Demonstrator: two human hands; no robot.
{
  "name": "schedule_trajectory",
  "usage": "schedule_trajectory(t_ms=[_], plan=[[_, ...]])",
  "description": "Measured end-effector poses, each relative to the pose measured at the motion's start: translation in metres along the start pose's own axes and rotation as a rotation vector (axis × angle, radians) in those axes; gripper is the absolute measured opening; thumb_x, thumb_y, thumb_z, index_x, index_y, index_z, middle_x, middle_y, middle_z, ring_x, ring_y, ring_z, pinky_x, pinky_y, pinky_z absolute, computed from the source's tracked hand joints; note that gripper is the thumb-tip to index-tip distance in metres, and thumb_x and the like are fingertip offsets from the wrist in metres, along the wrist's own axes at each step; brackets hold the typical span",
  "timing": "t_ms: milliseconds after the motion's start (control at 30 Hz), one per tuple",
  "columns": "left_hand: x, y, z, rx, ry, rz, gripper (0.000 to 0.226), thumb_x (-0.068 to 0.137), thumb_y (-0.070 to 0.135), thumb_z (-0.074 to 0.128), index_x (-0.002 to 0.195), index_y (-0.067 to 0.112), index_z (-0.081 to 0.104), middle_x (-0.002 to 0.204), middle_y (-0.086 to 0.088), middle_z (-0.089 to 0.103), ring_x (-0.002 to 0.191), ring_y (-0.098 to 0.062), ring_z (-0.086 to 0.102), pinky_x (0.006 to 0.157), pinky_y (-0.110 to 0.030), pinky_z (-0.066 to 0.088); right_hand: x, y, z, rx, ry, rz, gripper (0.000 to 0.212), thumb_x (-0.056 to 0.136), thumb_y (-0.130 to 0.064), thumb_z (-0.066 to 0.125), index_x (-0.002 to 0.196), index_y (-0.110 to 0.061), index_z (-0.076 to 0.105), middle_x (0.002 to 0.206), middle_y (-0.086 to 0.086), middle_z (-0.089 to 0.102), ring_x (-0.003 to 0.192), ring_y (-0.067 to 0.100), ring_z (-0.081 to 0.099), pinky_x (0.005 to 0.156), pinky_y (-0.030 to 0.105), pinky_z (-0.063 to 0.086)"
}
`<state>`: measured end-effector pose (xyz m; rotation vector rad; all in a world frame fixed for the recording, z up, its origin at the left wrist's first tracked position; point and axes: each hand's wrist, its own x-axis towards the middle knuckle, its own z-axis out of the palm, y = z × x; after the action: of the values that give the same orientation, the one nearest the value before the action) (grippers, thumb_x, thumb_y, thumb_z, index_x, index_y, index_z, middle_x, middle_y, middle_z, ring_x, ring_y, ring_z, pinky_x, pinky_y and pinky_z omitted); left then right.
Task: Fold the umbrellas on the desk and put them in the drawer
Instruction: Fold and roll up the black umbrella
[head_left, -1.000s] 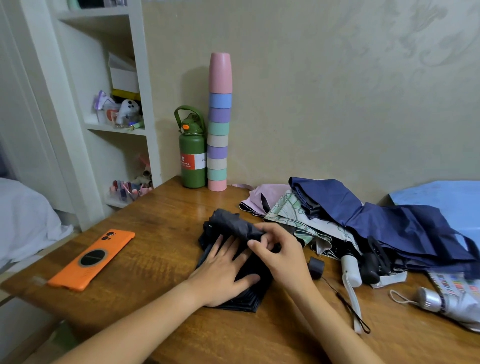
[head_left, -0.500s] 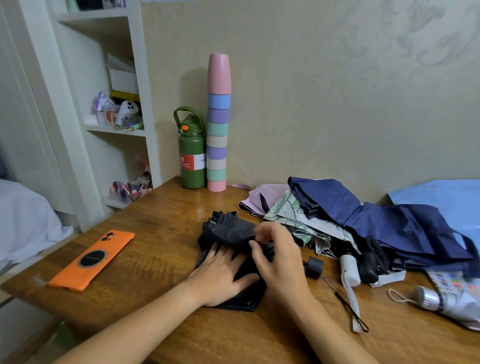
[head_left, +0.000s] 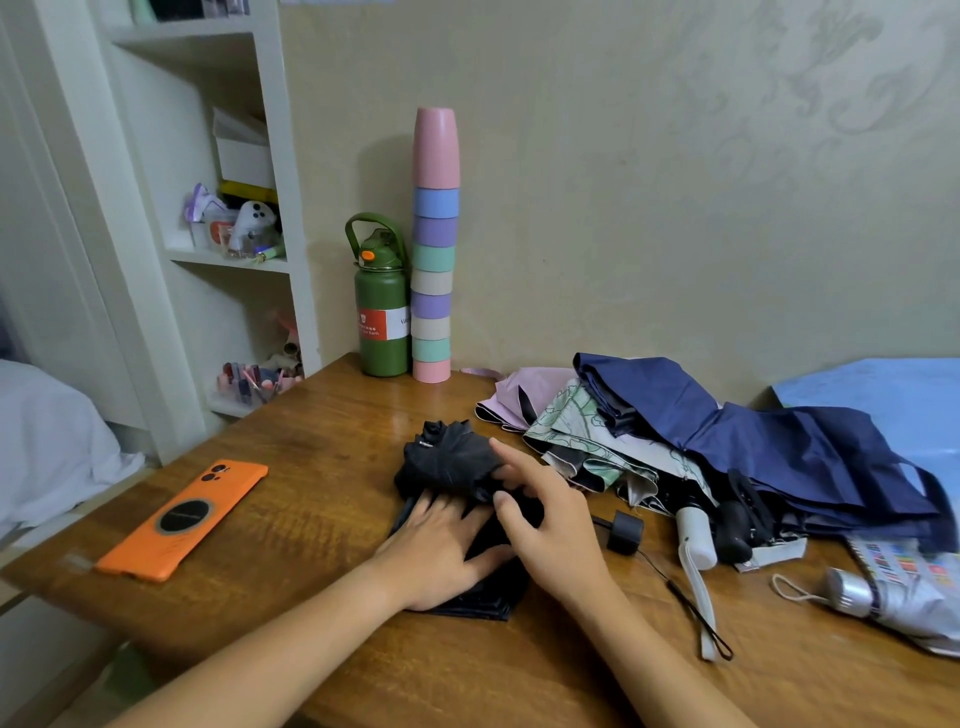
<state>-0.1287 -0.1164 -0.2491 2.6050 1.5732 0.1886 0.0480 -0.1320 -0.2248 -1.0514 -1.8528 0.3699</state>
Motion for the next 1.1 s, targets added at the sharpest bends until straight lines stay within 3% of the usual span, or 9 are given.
schedule_trajectory(t_ms=[267,400,500,567,633,733,900,1000,1100], plan=[[0.002,-0.002,0.003,-0.037,0.076,0.016,0.069,0.101,0.068,0.031,0.161,0.037,0.015,0.167,0.004,0.018,0.156,-0.016,0.007,0.128,-0.041,-0.001,-0.004,-0.005,-0.004,0.034,0.070,-0.061,0.036,0.087,-0.005,0.073,0.111,-0.031,0.070,0.091,-0.013,0.057,0.094,0.012,0.061,0.082,0.015,0.043],[0.003,-0.005,0.002,-0.181,0.086,0.000,0.062,0.099,0.072,0.034,0.155,0.052,0.018,0.160,0.012,0.034,0.149,-0.014,0.028,0.122,-0.039,0.022,-0.004,-0.008,-0.011,-0.032,0.210,-0.157,0.036,0.083,0.003,0.074,0.105,-0.024,0.068,0.087,-0.009,0.057,0.087,0.010,0.058,0.078,0.019,0.045],[0.001,-0.010,-0.002,-0.639,0.045,-0.130,0.052,0.095,0.067,0.047,0.140,0.043,0.056,0.138,0.022,0.057,0.128,-0.002,0.049,0.112,-0.033,0.038,-0.007,-0.007,-0.016,-0.076,0.227,-0.223,0.035,0.082,0.003,0.077,0.107,-0.020,0.068,0.089,-0.011,0.057,0.086,0.007,0.057,0.077,0.016,0.044],[0.002,-0.020,-0.001,-1.051,0.153,-0.322,0.058,0.076,0.062,0.058,0.109,0.018,0.076,0.115,0.002,0.073,0.112,-0.016,0.064,0.105,-0.043,0.047,-0.008,-0.005,-0.017,-0.079,0.188,-0.261,0.034,0.084,0.000,0.077,0.110,-0.019,0.069,0.092,-0.012,0.058,0.087,0.006,0.057,0.077,0.018,0.046],[0.003,-0.025,-0.001,-1.381,0.378,-0.468,0.048,0.069,0.044,0.061,0.093,0.002,0.069,0.101,-0.018,0.069,0.099,-0.031,0.065,0.094,-0.045,0.049,-0.009,-0.002,-0.017,-0.093,0.116,-0.277,0.031,0.087,-0.007,0.077,0.115,-0.020,0.071,0.093,-0.012,0.057,0.090,0.006,0.056,0.079,0.020,0.046],[0.007,-0.029,-0.009,-1.623,0.622,-0.419,0.033,0.097,0.025,0.048,0.097,-0.002,0.067,0.099,-0.016,0.073,0.093,-0.023,0.069,0.086,-0.033,0.053,-0.008,0.005,-0.013,-0.157,0.019,-0.260,0.020,0.091,-0.020,0.074,0.110,-0.027,0.074,0.096,-0.015,0.052,0.095,0.006,0.054,0.081,0.026,0.049],[0.007,-0.047,-0.021,-1.461,0.432,-0.470,0.056,0.100,0.062,0.046,0.115,0.016,0.075,0.118,-0.001,0.075,0.120,-0.020,0.063,0.110,-0.040,0.041,-0.006,0.011,-0.007,-0.217,-0.062,-0.328,0.012,0.089,-0.030,0.075,0.099,-0.036,0.077,0.109,-0.013,0.049,0.106,0.011,0.052,0.088,0.037,0.045],[0.011,-0.050,-0.037,-1.261,0.302,-0.571,0.036,0.100,0.045,0.061,0.127,0.021,0.067,0.114,0.013,0.064,0.115,-0.013,0.055,0.103,-0.030,0.037,-0.008,0.012,-0.007,-0.184,-0.203,-0.335,0.014,0.093,-0.028,0.071,0.104,-0.035,0.075,0.102,-0.017,0.056,0.099,0.006,0.056,0.085,0.035,0.048],[0.018,-0.053,-0.051,-1.081,0.187,-0.677,0.029,0.096,0.029,0.070,0.122,0.015,0.071,0.110,0.003,0.068,0.101,-0.018,0.062,0.089,-0.032,0.048,-0.009,0.012,-0.007,-0.199,-0.278,-0.319,0.021,0.093,-0.023,0.070,0.110,-0.036,0.069,0.104,-0.021,0.055,0.102,0.004,0.054,0.089,0.033,0.047]])
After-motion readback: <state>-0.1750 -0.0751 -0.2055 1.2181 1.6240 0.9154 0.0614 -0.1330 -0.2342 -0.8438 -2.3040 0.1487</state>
